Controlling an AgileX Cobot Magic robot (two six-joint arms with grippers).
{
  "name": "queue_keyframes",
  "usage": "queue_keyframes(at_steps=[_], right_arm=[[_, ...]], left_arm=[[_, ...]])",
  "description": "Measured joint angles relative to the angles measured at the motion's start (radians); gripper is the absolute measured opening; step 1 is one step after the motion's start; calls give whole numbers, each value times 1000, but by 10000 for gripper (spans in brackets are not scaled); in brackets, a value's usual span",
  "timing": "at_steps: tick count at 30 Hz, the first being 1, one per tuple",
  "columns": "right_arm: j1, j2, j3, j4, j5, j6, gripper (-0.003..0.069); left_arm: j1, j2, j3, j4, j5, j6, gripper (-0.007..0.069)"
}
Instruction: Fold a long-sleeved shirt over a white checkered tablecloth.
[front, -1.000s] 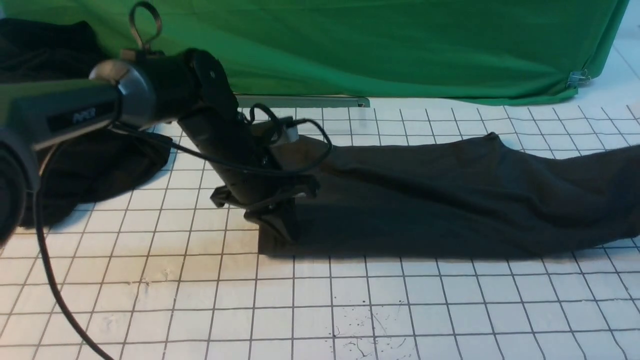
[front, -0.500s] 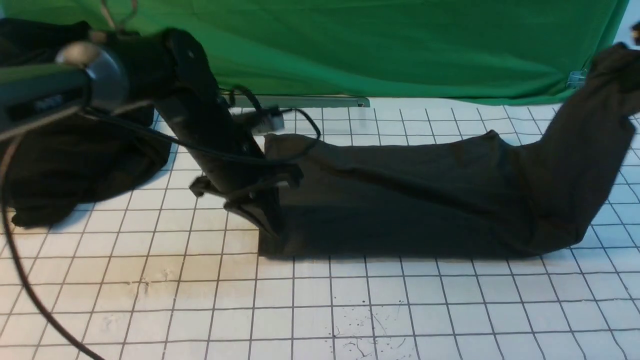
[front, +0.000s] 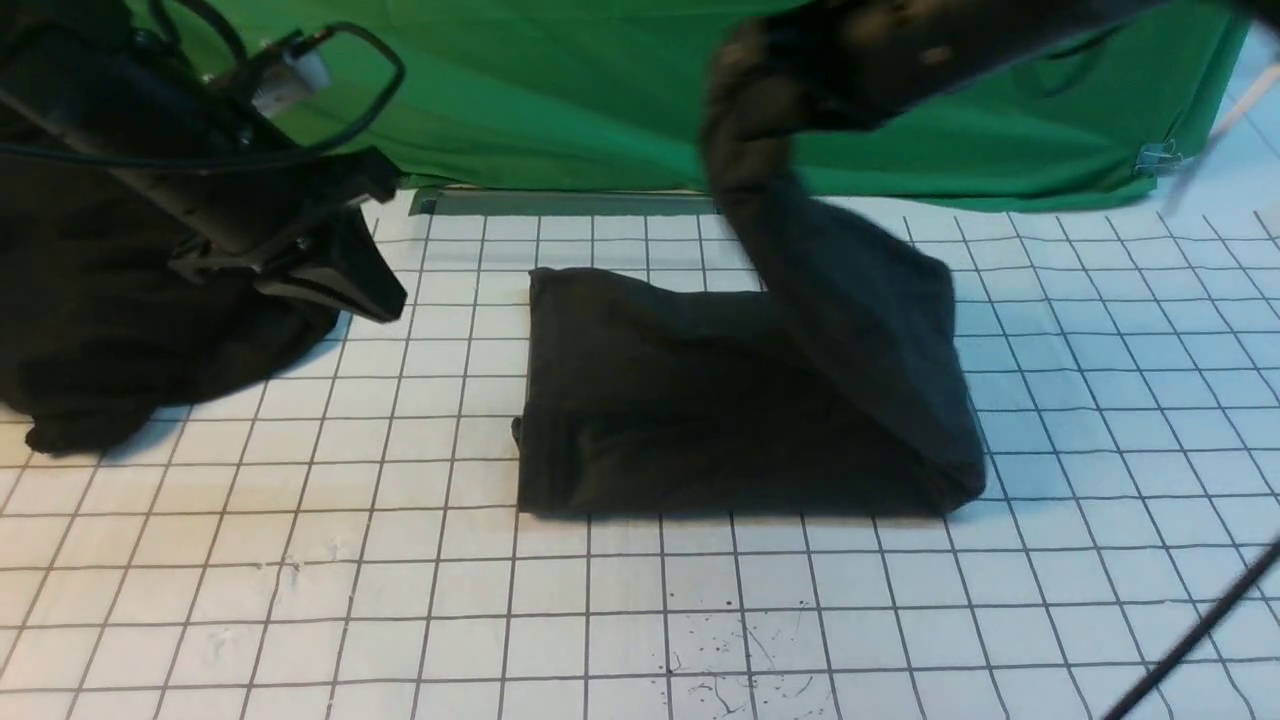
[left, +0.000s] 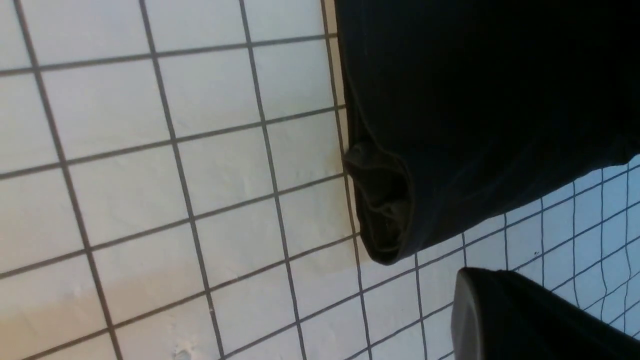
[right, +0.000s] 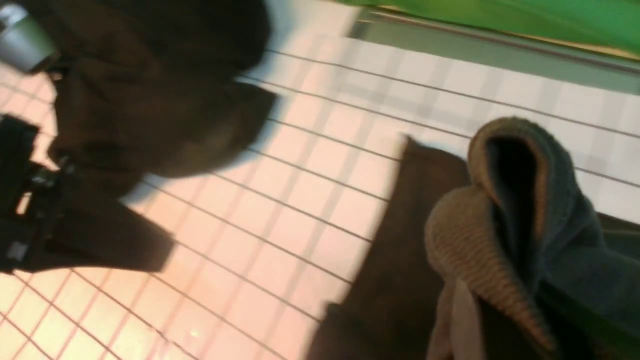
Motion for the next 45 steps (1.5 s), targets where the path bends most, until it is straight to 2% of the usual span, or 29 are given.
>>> queue_keyframes(at_steps=[3, 5, 8, 10, 11, 12, 13, 14, 19, 25, 29, 37, 42, 45], right_arm=[[68, 76, 0, -2, -78, 1, 36], [110, 142, 0, -3, -148, 15, 76], [146, 229, 0, -4, -211, 36, 187], [157, 265, 2, -4, -227, 48, 292], [157, 267, 3, -4, -227, 48, 300], [156, 275, 7, -4, -223, 53, 361], [155, 275, 7, -4, -219, 53, 367], [146, 265, 7, -4, -199, 57, 408], [95, 183, 7, -9, -76, 33, 432], [-67, -5, 7, -115, 322, -16, 436], [-109, -41, 7, -197, 470, -40, 441], [-86, -4, 19, -316, 516, -49, 516], [-85, 1, 177, -364, 501, -49, 540], [-85, 1, 275, -386, 436, -45, 541]], left_arm=[[2, 0, 0, -4, 0, 15, -1], [2, 0, 0, -11, 2, 21, -1], [2, 0, 0, -21, 3, 21, -1], [2, 0, 0, -23, 5, 22, 0], [2, 0, 0, -23, 5, 22, 0], [2, 0, 0, -23, 11, 22, 0], [2, 0, 0, -23, 13, 22, 0], [2, 0, 0, -19, 18, 22, 0], [2, 0, 0, -13, 19, 22, 0], [-8, 0, 0, -23, 19, 18, 2], [-38, 0, 0, -27, -1, -6, 3], [-105, 3, 0, 11, -42, -56, 52], [-116, 3, 0, 68, -53, -85, 170], [-116, 3, 0, 82, -71, -95, 234]])
